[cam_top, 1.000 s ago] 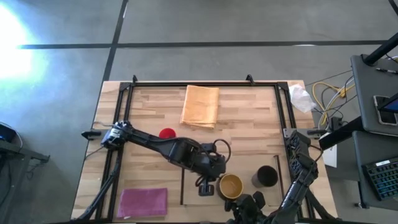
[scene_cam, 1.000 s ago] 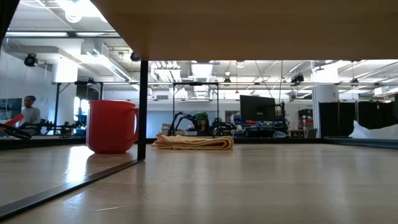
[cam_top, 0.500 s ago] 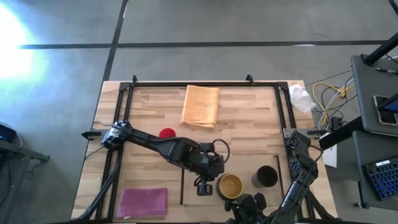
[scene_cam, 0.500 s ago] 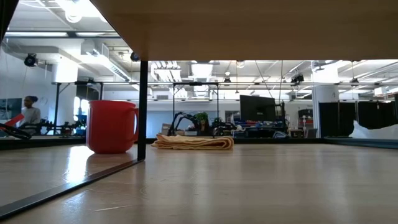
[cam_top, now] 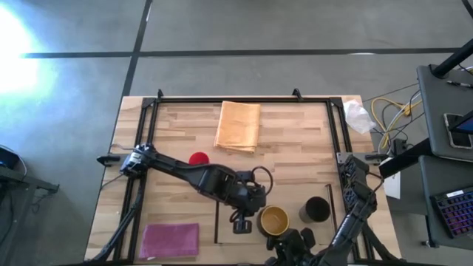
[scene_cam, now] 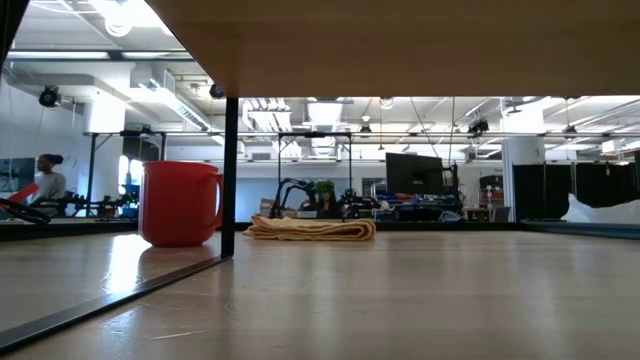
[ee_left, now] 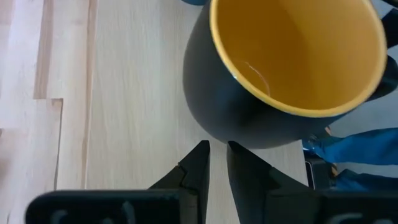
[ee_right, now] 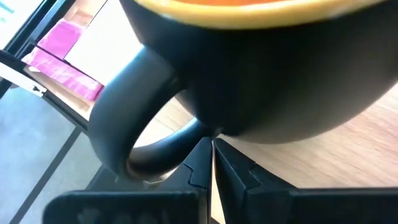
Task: Stack small to large cups/mugs on shelf
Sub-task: Put the black mug on the shelf
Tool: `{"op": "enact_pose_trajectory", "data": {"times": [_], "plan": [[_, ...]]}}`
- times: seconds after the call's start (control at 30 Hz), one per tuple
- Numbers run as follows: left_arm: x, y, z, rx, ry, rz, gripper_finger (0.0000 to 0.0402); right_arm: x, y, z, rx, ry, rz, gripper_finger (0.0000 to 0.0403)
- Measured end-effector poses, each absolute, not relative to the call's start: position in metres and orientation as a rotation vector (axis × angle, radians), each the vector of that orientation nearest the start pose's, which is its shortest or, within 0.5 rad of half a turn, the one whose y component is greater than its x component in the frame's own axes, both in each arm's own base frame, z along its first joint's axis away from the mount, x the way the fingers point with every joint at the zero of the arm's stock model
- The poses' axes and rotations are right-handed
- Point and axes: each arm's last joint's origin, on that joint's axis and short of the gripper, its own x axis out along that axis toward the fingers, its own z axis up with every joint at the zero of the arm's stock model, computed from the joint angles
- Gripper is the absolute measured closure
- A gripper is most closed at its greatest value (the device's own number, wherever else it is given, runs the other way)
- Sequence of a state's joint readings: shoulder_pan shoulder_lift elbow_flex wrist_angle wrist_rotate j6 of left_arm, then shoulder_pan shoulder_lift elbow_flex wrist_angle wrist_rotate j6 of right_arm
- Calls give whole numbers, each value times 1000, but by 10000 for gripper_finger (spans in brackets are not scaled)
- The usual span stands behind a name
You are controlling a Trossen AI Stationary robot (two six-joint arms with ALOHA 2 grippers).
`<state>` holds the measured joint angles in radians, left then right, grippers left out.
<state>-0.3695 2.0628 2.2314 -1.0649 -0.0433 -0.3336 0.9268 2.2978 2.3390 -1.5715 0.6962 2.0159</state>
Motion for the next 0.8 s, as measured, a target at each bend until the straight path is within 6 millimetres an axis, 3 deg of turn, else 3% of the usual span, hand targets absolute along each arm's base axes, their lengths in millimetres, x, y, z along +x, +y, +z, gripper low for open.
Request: {"op": "enact_pose_trajectory", "data": {"times": [0.27, 0.53, 0.6, 0.73, 0.8], "plan": [[406, -159, 361, -115, 929, -167, 361, 265, 353, 285, 754, 705, -735, 394], [403, -158, 356, -104, 969, -157, 361, 241, 369, 286, 946, 720, -780, 394], [403, -158, 356, -103, 970, -160, 361, 238, 372, 287, 977, 654, -770, 394], [402, -161, 357, -66, 965, -189, 361, 233, 371, 300, 943, 347, -660, 394], [400, -163, 360, -58, 958, -198, 361, 232, 366, 311, 952, 311, -643, 394]]}}
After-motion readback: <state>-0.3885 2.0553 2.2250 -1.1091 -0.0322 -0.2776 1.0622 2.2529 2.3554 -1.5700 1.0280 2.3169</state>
